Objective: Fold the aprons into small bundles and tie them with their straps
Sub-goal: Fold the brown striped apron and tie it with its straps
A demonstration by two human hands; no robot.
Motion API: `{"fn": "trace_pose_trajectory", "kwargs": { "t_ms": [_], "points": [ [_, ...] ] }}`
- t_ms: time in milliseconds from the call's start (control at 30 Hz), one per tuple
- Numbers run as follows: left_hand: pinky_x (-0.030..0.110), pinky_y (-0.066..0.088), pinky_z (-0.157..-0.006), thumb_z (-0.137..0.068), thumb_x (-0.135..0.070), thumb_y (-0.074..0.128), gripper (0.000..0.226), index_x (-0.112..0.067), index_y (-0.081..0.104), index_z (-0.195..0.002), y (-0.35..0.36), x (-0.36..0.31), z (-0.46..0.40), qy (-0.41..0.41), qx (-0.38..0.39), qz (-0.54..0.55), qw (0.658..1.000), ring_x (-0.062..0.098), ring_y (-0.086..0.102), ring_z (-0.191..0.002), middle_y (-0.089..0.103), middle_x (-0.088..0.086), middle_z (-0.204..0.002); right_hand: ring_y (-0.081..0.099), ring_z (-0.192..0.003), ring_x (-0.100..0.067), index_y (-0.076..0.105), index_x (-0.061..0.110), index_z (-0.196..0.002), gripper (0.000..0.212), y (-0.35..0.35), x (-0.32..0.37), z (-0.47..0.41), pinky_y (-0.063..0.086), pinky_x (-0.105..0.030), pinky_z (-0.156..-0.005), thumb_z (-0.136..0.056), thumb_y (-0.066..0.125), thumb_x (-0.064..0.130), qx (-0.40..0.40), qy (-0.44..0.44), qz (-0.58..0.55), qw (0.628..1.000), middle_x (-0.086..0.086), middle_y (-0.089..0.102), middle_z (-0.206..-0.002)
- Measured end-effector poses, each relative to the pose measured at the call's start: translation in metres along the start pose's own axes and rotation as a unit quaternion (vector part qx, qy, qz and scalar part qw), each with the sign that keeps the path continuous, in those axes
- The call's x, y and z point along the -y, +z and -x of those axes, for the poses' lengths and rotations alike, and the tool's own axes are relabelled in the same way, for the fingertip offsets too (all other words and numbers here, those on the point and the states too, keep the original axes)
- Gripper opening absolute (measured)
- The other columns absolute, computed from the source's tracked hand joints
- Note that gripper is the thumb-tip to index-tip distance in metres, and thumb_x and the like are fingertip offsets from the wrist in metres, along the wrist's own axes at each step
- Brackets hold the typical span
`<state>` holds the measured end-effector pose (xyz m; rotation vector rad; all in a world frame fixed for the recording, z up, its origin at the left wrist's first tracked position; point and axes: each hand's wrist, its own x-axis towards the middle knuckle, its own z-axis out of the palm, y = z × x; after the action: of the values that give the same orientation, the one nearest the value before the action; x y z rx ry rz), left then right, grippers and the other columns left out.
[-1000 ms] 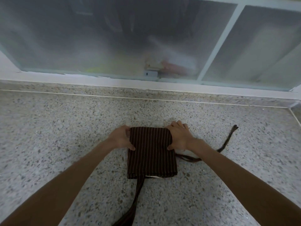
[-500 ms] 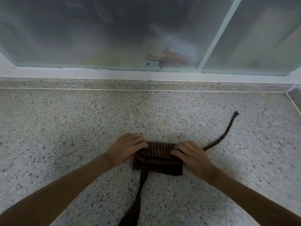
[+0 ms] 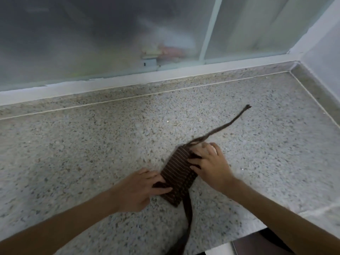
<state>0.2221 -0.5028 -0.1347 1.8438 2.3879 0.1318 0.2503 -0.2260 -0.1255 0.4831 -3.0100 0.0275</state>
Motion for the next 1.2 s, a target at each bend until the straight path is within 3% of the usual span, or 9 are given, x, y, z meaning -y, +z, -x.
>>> {"fn": "trace_pose_trajectory", "kwargs": {
  "t_ms": [133,333,400,500,633,800,933,1067,1200],
  "points": [
    [0.024,0.033,-0.090,-0.071,-0.024,0.039,0.062,-0.034,0.045,-0.132,-0.001,-0.022,-0.019,-0.008,0.020,0.103,0.994,0.006,0.042,-0.115,0.055,-0.014,-0.123,0.039,-0.095,-0.016,0.072,0.032,-0.078,0.040,-0.007,0.005,-0.025,0.033,-0.025,-0.080,-0.045,0.091,0.022,0.023,-0.044,-0.033,0.998,0.003,0.062,-0.095],
    [0.024,0.040,-0.097,-0.070,-0.009,0.060,0.055,-0.026,0.058,-0.122,-0.006,0.002,-0.036,-0.049,-0.021,0.105,0.993,0.007,0.047,-0.116,0.057,-0.010,-0.127,0.060,-0.093,-0.021,0.066,0.016,-0.102,0.036,-0.005,0.016,0.008,0.053,-0.029,-0.079,-0.069,0.072,0.002,0.064,-0.047,-0.120,0.990,-0.002,0.066,-0.098],
    [0.021,0.041,-0.095,-0.073,-0.020,0.064,0.053,-0.027,0.055,-0.124,-0.003,0.003,-0.035,-0.052,-0.012,0.104,0.993,0.007,0.052,-0.112,0.060,-0.010,-0.121,0.055,-0.111,-0.021,0.053,0.015,-0.127,0.038,-0.010,0.020,0.035,0.043,-0.024,-0.093,-0.089,0.054,0.012,0.079,0.045,-0.202,0.975,-0.006,0.060,-0.122],
    [0.018,0.032,-0.097,-0.075,-0.044,0.065,0.056,-0.031,0.052,-0.128,0.003,0.005,-0.031,-0.063,-0.009,0.101,0.993,0.005,0.048,-0.118,0.057,-0.013,-0.126,0.022,-0.141,-0.011,0.026,0.017,-0.146,0.064,-0.017,0.027,0.071,0.009,-0.018,-0.114,-0.087,0.044,0.036,0.119,0.006,-0.226,0.967,0.000,0.030,-0.152],
    [0.023,0.034,-0.097,-0.072,-0.063,0.053,0.058,-0.034,0.056,-0.122,0.012,-0.002,-0.030,-0.075,-0.048,0.076,0.993,0.006,0.049,-0.116,0.062,-0.014,-0.121,-0.006,-0.144,-0.006,-0.005,0.024,-0.150,0.093,-0.006,0.032,0.095,-0.010,-0.031,-0.117,-0.083,0.045,0.066,0.187,-0.019,-0.151,0.970,0.010,0.007,-0.156],
    [0.022,0.032,-0.088,-0.083,-0.051,0.043,0.045,-0.023,0.066,-0.110,0.014,-0.012,-0.033,-0.057,-0.116,0.000,0.992,0.012,0.064,-0.103,0.070,-0.006,-0.108,0.017,-0.144,-0.016,0.003,0.022,-0.150,0.095,0.003,0.032,0.092,-0.002,-0.034,-0.118,-0.081,0.050,0.067,0.107,-0.012,-0.131,0.986,-0.001,0.033,-0.150],
    [0.023,0.039,-0.065,-0.094,-0.043,0.031,0.039,-0.019,0.060,-0.104,0.002,-0.027,-0.041,-0.190,-0.131,0.102,0.968,0.013,0.060,-0.059,0.062,-0.008,-0.065,0.042,-0.129,-0.016,0.023,0.017,-0.144,0.078,0.001,0.036,0.078,0.018,-0.019,-0.111,-0.085,0.051,0.062,0.060,0.092,-0.225,0.968,0.000,0.055,-0.132],
    [0.021,0.029,-0.043,-0.095,-0.049,0.037,0.034,-0.026,0.058,-0.082,-0.009,-0.030,-0.063,-0.387,-0.133,0.225,0.884,0.006,0.045,-0.044,0.045,-0.010,-0.048,0.064,-0.084,-0.019,0.054,0.020,-0.121,0.046,-0.001,0.040,0.046,0.050,-0.029,-0.075,-0.092,0.043,0.054,0.020,0.261,-0.287,0.921,-0.001,0.069,-0.093],
    [0.023,0.030,-0.043,-0.089,-0.048,0.054,0.040,-0.021,0.065,-0.061,-0.006,-0.027,-0.076,-0.478,-0.190,0.322,0.795,0.007,0.048,-0.044,0.051,-0.010,-0.046,0.064,-0.066,-0.017,0.065,0.020,-0.090,0.050,0.003,0.042,0.015,0.051,-0.033,-0.058,-0.087,0.043,0.064,0.004,0.377,-0.238,0.895,0.001,0.068,-0.073]
  ]
}}
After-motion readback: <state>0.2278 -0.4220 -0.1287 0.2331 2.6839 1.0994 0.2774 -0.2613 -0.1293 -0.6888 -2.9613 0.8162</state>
